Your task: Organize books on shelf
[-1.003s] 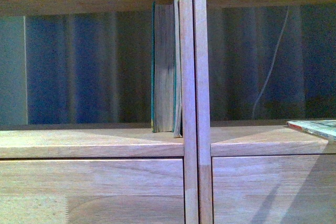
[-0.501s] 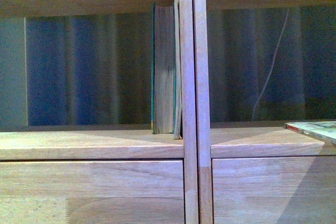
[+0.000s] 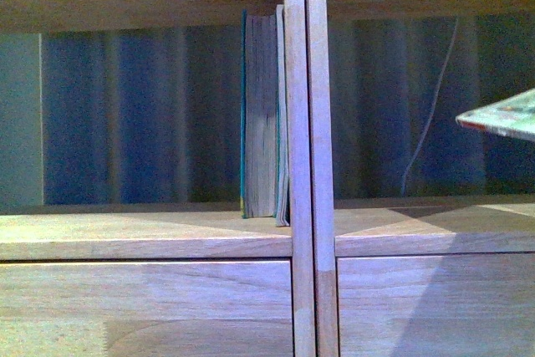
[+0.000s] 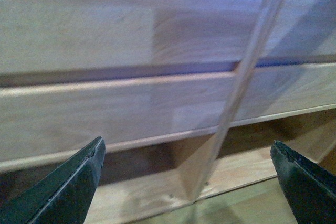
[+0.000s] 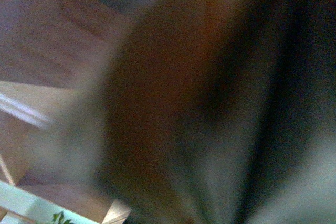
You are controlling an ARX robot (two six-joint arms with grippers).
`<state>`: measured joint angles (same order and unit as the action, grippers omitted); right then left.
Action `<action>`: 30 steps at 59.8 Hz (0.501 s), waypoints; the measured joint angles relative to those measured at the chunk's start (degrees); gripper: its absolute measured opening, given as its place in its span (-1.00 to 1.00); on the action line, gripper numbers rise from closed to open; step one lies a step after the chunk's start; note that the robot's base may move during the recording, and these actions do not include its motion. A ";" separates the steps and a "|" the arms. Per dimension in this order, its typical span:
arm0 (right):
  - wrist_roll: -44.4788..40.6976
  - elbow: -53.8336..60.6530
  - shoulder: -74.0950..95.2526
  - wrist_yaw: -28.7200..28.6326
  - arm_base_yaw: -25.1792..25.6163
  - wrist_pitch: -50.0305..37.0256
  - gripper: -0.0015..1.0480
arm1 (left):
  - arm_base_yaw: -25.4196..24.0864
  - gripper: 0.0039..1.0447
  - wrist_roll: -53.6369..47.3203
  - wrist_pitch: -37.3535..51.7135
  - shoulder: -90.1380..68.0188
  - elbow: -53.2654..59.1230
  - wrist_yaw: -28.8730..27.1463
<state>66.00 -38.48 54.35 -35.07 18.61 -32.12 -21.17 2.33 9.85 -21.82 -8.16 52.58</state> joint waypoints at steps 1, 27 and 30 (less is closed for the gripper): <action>0.11 -0.26 -0.46 -0.37 0.11 -0.15 -0.86 | -1.07 0.86 0.79 2.43 -1.95 -1.05 2.27; -8.02 -6.38 -7.72 -6.80 -13.88 0.90 -0.86 | -0.48 0.86 39.93 38.93 -37.66 -27.15 10.73; -10.45 -6.78 -7.74 -6.71 -16.57 2.01 -0.86 | 1.25 0.86 46.03 43.32 -39.74 -29.77 11.89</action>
<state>55.55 -45.25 46.61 -41.78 2.04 -30.11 -19.92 48.36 53.17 -61.56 -37.93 64.47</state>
